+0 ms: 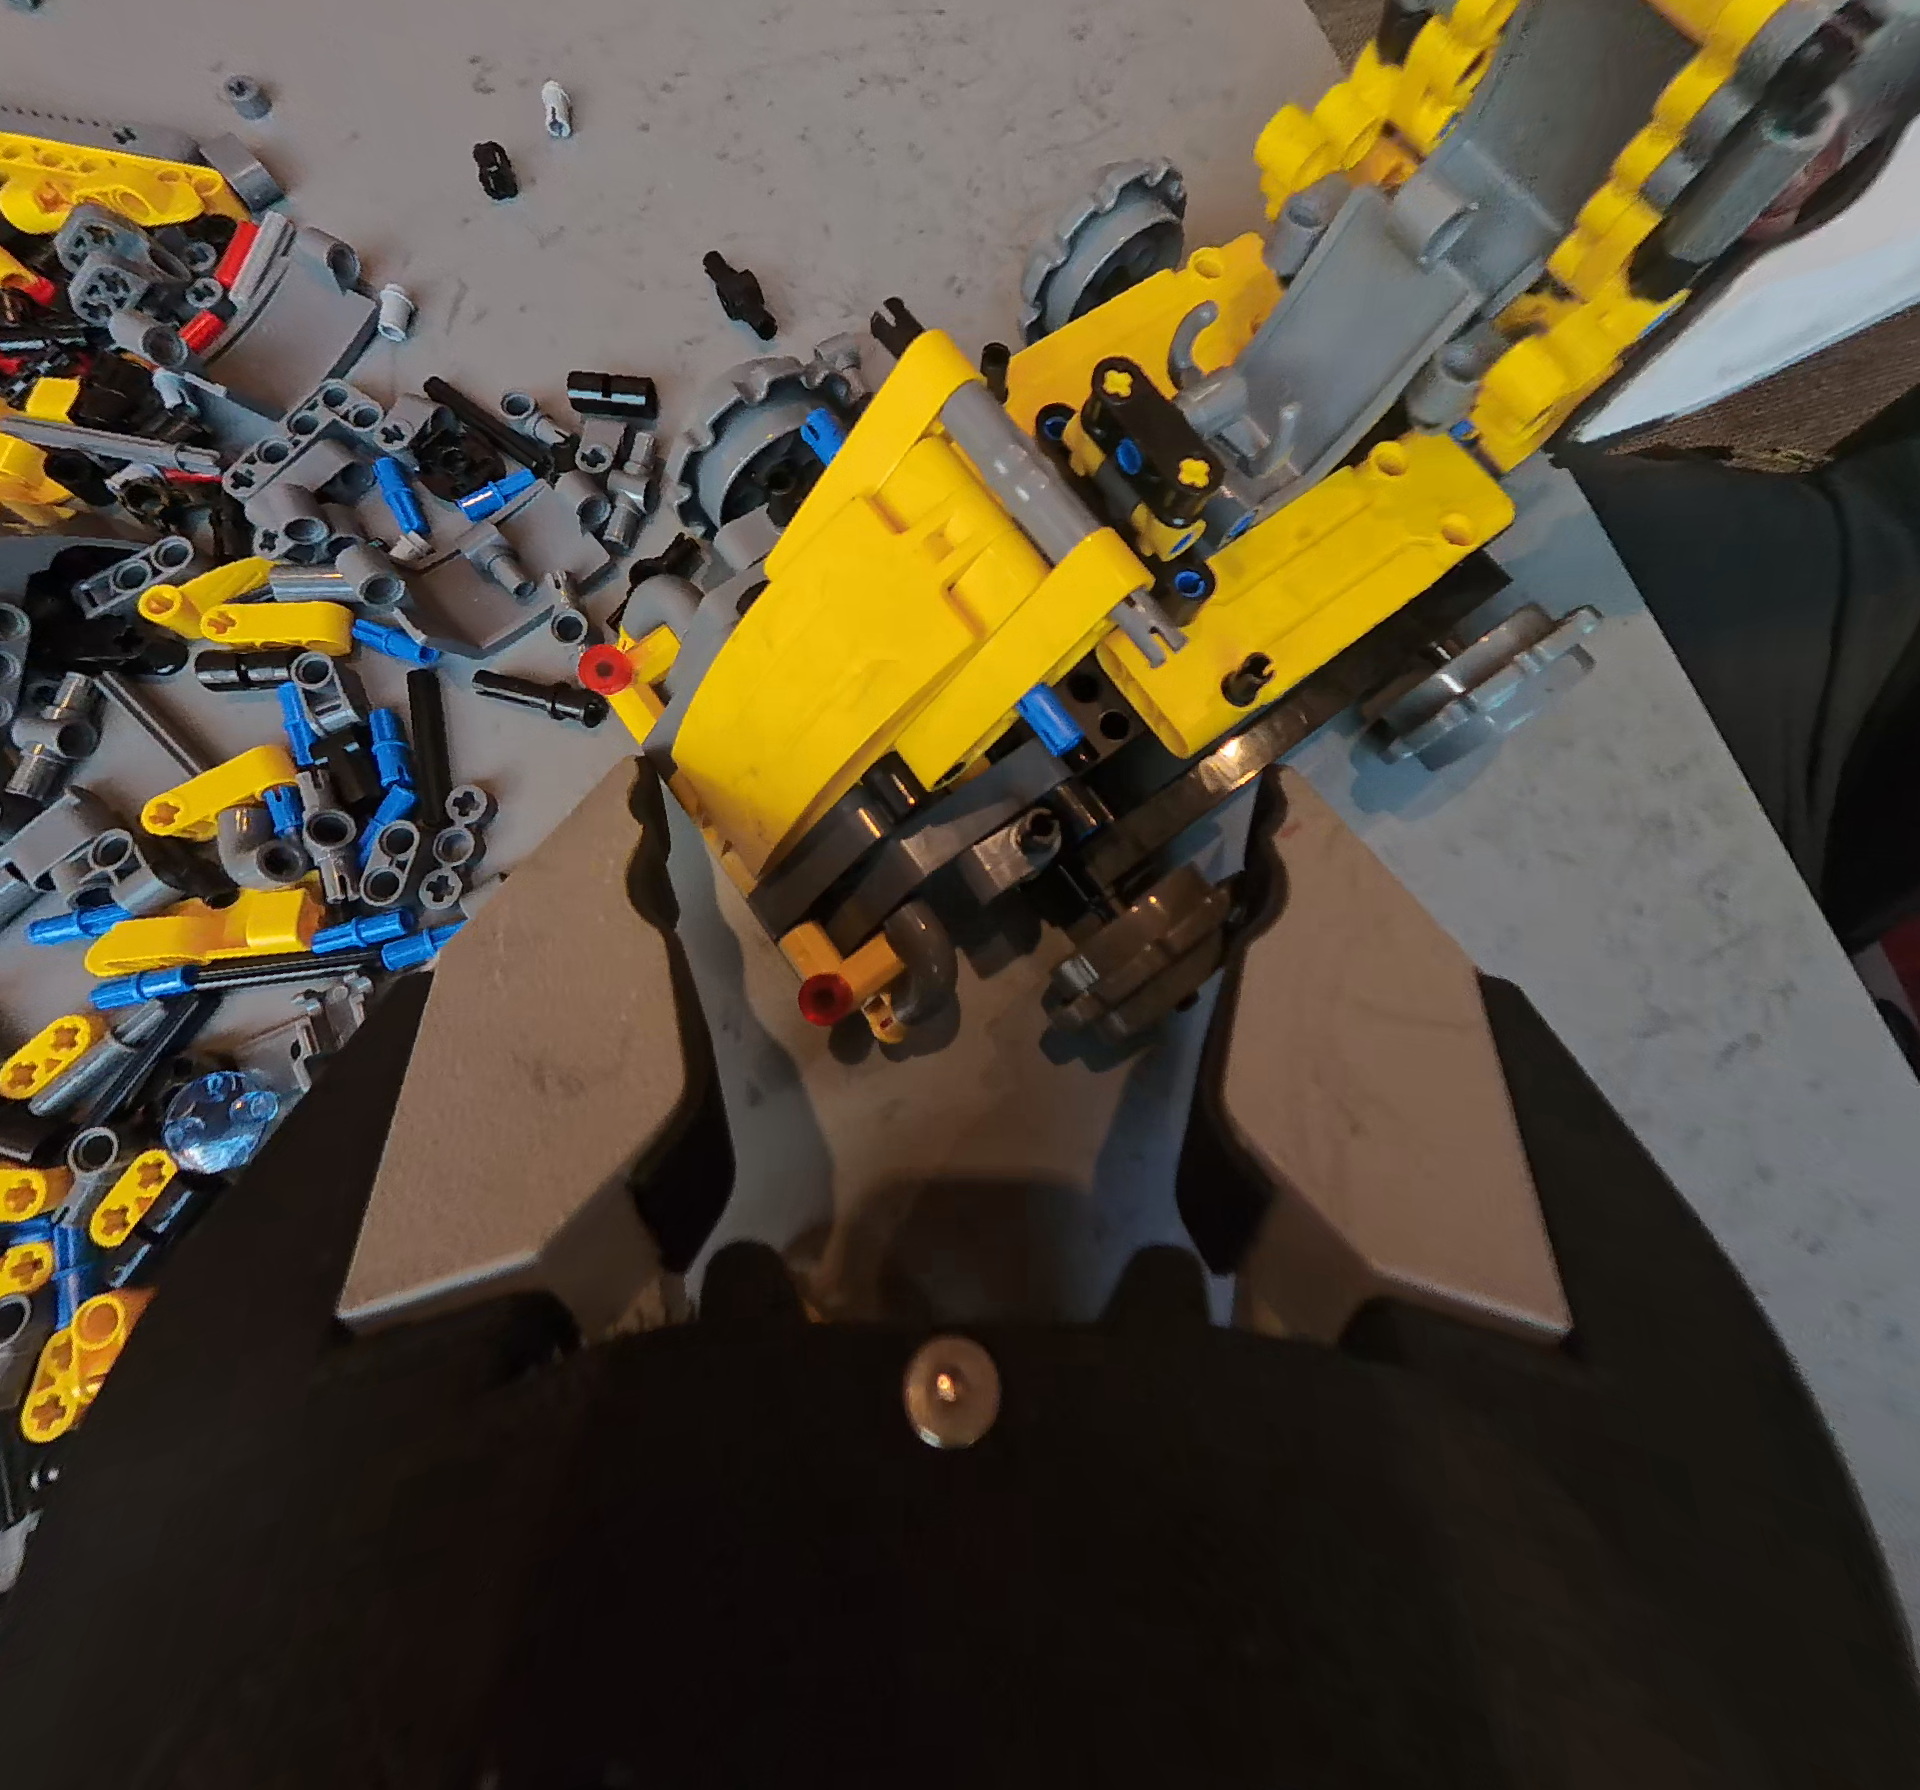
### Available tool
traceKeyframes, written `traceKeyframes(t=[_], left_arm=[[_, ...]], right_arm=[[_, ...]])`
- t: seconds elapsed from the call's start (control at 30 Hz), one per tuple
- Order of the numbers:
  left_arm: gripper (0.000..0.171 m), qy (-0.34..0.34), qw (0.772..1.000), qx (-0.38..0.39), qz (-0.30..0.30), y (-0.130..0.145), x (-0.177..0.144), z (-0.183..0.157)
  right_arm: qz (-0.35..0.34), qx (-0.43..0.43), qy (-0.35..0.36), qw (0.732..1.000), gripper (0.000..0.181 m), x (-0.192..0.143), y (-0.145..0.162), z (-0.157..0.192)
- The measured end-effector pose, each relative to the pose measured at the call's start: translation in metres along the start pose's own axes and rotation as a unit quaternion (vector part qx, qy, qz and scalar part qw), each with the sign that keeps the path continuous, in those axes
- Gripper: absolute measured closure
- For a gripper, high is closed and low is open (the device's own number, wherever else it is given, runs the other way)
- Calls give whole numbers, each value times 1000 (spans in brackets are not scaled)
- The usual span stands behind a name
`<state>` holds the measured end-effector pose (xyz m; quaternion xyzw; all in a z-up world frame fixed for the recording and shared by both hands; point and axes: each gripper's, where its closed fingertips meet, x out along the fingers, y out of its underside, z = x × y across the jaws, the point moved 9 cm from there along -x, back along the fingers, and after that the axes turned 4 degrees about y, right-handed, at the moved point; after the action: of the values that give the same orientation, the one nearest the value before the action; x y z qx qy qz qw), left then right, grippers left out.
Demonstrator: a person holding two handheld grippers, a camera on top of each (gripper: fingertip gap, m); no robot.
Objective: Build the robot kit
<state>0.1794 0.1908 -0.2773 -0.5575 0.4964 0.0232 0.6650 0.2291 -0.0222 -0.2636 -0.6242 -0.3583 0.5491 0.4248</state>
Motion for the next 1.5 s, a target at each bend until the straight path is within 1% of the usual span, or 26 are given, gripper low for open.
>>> traceKeyframes(t=[0.13,0.27,0.4,0.53,0.77,0.9,0.97,1.1,1.33,1.43,1.5], left_arm=[[63,-5,1000,-2,4,0,0,0],[63,-5,1000,-8,1,0,1,2],[63,-5,1000,-8,-1,0,1,2],[63,-8,1000,-10,3,-1,1,1],[64,-6,1000,-23,7,-1,2,2],[64,-7,999,-43,11,-2,4,3],[64,-7,999,-52,10,-2,6,2],[65,-10,998,-55,10,-3,6,2],[65,-14,998,-59,3,-4,7,3],[65,-14,998,-61,3,-3,7,3],[65,-14,998,-61,4,-4,7,3]], right_arm=[[21,-16,-3,1000,123,3,-5,-2],[15,-1,-8,1000,123,3,-2,-5],[11,-7,-5,1000,123,3,-2,-4],[-7,-12,-14,1000,123,3,1,-7],[-31,20,-36,999,123,1,7,-13],[-39,73,-37,996,123,0,11,-21],[-43,64,-33,996,123,0,11,-21],[-43,55,-46,996,123,0,9,-19],[-8,3,-23,1000,123,5,1,-20],[10,1,-36,999,123,8,-3,-23],[9,7,-45,999,123,7,-3,-25]])
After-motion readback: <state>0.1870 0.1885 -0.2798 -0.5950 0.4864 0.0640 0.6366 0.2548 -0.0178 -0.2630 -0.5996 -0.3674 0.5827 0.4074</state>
